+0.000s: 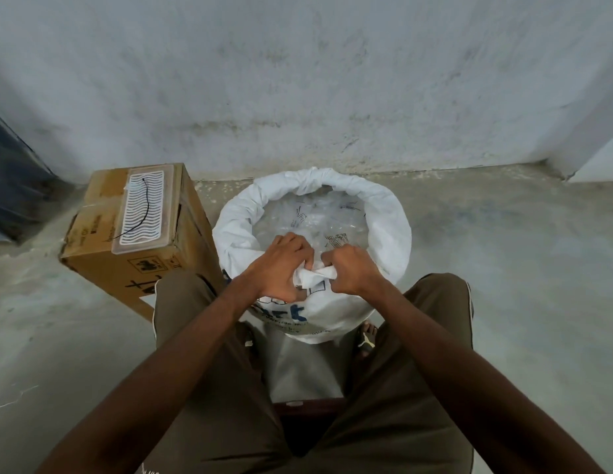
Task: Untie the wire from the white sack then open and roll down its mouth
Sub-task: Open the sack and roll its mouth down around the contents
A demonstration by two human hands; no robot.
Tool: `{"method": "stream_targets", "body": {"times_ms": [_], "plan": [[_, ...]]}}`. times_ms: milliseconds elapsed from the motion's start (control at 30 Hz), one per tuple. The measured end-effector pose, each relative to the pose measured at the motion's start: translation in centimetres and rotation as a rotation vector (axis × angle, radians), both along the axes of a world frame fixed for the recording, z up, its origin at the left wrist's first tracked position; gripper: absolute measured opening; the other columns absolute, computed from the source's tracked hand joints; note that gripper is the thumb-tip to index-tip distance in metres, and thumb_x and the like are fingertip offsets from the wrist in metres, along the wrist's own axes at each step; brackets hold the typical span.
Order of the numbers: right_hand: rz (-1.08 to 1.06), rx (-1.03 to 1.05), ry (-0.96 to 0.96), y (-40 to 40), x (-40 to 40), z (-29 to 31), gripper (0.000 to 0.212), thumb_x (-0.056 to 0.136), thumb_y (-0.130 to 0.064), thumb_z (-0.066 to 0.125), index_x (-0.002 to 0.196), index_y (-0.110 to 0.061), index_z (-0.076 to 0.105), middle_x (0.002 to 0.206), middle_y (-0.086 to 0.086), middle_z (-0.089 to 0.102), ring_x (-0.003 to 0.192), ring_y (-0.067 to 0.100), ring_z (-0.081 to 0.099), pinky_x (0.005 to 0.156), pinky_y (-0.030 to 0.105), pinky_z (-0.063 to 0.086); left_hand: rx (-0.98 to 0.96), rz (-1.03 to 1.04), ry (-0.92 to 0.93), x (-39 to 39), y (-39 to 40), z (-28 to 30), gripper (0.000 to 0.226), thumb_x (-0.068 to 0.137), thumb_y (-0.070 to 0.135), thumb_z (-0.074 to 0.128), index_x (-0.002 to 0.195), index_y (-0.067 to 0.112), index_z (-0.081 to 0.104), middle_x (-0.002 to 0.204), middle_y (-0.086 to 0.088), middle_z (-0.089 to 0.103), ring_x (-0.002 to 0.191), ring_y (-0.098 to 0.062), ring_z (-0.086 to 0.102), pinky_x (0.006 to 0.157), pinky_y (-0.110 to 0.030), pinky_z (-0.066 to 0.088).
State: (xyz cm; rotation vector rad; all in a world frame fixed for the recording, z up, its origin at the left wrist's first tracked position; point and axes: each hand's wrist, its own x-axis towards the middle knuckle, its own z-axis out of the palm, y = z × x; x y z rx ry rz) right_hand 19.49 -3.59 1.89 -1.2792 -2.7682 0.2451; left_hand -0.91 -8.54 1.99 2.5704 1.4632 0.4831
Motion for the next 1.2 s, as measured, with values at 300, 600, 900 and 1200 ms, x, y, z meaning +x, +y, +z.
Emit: {"method": "stream_targets", "body": {"times_ms": [300,600,900,1200], "plan": [[0.079,0.160,-0.050,-2.1,-0.3,-2.9,0.027,0.058,-0.008,0.070,0.082,-0.016,0.061,0.077,0.001,0.068,0.070,0.029,0.068,0.059,0.031,0.048,-0.319,0.139,0.169,0.2,0.7,-0.3,0.032,0.064,0.024,0.078,0.069,0.027,0.047,0.081,0.008,0.051,0.081,-0.020,0.056,0.065,-0.033,0.042],[-0.044,-0.204,0.040,0.0,0.0,0.2,0.057,0.061,-0.042,0.083,0.112,-0.026,0.065,0.104,-0.006,0.071,0.094,0.018,0.066,0.081,0.035,0.056,0.159,-0.031,0.329,1.5,-0.4,-1.4,0.052,0.042,0.015,0.090,0.088,0.018,0.066,0.070,0.003,0.064,0.063,-0.020,0.061,0.054,-0.028,0.047],[-0.021,-0.048,-0.153,-1.5,-0.2,-0.3,0.026,0.077,-0.020,0.069,0.102,-0.013,0.065,0.103,0.010,0.071,0.097,0.030,0.067,0.083,0.039,0.055,-0.252,0.017,0.056,0.8,-0.1,-1.1,0.068,0.059,0.035,0.077,0.117,0.027,0.044,0.103,0.005,0.054,0.092,-0.014,0.051,0.074,-0.033,0.048],[0.038,0.151,-0.161,-3.7,-0.6,-3.6,0.031,0.076,-0.013,0.067,0.106,-0.019,0.065,0.097,0.001,0.070,0.085,0.025,0.068,0.066,0.031,0.050,-0.244,0.220,0.335,-0.9,-0.3,-1.1,0.035,0.074,0.036,0.073,0.104,0.022,0.062,0.103,0.000,0.069,0.096,-0.023,0.063,0.078,-0.033,0.046]]}}
